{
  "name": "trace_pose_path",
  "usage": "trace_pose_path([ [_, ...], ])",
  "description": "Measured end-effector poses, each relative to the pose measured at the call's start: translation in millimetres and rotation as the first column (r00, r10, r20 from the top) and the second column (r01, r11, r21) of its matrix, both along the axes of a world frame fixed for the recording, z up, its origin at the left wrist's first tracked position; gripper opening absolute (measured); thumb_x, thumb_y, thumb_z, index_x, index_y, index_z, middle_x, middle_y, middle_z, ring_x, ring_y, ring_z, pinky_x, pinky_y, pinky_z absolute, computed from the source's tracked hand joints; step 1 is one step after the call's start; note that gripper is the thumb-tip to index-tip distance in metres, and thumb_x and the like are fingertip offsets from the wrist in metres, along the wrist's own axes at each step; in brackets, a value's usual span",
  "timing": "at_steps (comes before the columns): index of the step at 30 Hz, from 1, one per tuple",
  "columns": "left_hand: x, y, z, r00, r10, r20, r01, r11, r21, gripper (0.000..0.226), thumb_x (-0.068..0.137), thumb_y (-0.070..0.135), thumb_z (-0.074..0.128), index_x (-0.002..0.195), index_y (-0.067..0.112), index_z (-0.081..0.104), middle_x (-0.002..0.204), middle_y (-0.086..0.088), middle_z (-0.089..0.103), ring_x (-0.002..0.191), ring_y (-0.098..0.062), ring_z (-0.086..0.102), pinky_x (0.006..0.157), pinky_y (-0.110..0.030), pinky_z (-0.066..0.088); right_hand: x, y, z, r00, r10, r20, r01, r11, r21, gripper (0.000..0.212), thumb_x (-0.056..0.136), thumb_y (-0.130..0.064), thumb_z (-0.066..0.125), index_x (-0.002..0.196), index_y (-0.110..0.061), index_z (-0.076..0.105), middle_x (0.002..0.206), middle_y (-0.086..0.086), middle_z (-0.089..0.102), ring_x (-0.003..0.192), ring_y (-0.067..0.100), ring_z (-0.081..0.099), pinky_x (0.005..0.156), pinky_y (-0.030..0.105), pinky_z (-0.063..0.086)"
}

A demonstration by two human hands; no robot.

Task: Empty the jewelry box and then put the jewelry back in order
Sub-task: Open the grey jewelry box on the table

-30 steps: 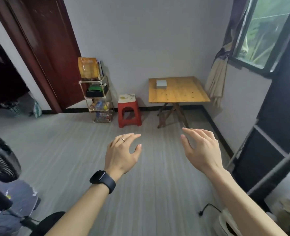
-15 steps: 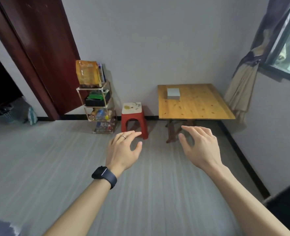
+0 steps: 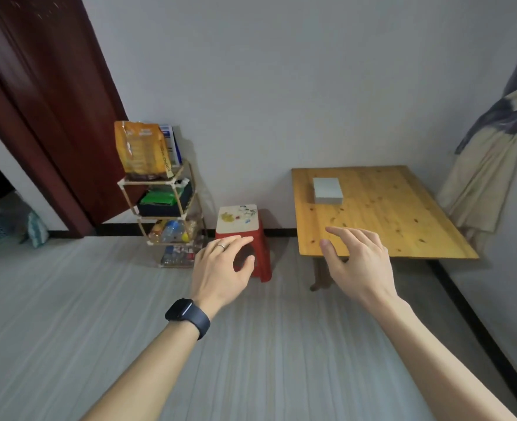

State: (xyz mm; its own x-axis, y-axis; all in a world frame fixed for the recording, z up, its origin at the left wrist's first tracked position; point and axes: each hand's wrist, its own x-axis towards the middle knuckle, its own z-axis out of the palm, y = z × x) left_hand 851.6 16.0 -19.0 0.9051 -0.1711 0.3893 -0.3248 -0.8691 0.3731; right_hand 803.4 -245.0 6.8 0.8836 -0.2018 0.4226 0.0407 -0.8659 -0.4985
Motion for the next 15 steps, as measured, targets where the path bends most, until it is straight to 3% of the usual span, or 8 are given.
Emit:
trace_pose_path([
  [15,334,29,-23,0.997,0.07,-0.037,-0.068,0.997,0.047,0.042,0.087,0.046,0.054,0.128,0.039,0.061,0.129,0.013,0.062,0.121,-0.016,0.054,0.099,-0.036,0.041,352,23,-21,0.996,0.028,-0.082,-0.027,1.0,0.012,0.037,0.097,-0.05,0.049,0.129,-0.035,0.063,0.13,-0.014,0.063,0.131,0.017,0.042,0.104,0.039,0.037],
])
